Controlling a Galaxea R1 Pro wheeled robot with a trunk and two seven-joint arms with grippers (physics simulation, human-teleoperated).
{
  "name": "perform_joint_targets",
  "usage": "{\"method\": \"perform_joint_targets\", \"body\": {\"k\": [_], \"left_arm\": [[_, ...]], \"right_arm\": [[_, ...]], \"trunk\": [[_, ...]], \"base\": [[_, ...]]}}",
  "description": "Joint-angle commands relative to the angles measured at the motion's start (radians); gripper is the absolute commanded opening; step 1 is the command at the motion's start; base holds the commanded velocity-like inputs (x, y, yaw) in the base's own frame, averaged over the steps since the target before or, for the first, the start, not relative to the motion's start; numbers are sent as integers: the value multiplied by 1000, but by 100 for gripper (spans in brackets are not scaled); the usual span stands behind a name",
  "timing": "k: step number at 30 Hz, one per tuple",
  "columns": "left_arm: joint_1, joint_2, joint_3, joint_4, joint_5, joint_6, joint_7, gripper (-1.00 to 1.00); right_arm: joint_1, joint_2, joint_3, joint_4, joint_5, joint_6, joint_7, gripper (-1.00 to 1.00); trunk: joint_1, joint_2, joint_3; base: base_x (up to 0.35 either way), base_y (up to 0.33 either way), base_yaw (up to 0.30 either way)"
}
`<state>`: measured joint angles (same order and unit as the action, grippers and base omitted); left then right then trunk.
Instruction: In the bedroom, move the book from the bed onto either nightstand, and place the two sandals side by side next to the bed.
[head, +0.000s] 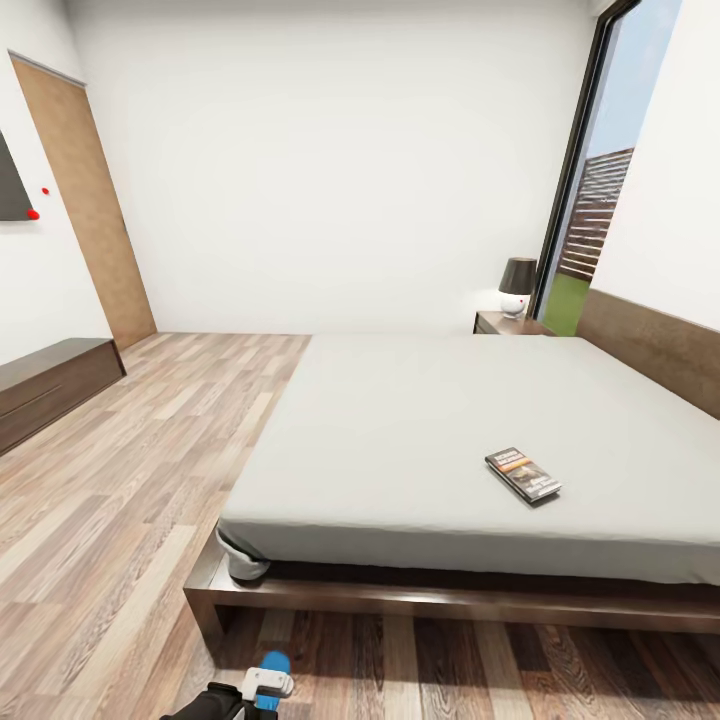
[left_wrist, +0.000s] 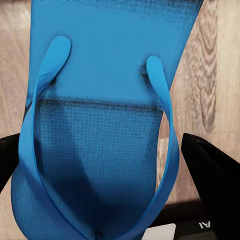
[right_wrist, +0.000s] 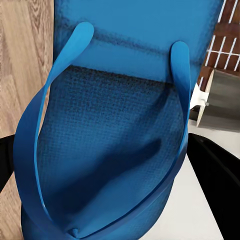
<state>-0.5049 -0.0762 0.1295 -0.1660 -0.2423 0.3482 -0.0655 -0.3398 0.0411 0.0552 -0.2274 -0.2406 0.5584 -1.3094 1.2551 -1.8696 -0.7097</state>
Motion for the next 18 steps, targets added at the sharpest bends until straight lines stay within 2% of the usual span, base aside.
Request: {"method": "perform_joint_targets", "body": {"k": [1, 9, 12, 18], "left_arm": [[0, -1, 9, -3, -11, 6, -7, -100], [0, -1, 9, -3, -11, 6, -7, -100], [-1, -1, 9, -3, -11, 6, -7, -100], [0, -1, 9, -3, -11, 6, -7, -100]], "right_arm": [[0, 0, 6, -1, -8, 10, -5, -100], [0, 0, 5, -1, -4, 10, -6, -100], [0, -1, 3, -1, -3, 10, -7, -100], [1, -3, 2, -1, -2, 10, -7, -100]], "trunk": [[0, 0, -1], [0, 0, -1], [11, -21, -10], [11, -21, -10]], "base": [[0, 0, 0], [0, 0, 0], [0, 0, 0], [0, 0, 0]]}}
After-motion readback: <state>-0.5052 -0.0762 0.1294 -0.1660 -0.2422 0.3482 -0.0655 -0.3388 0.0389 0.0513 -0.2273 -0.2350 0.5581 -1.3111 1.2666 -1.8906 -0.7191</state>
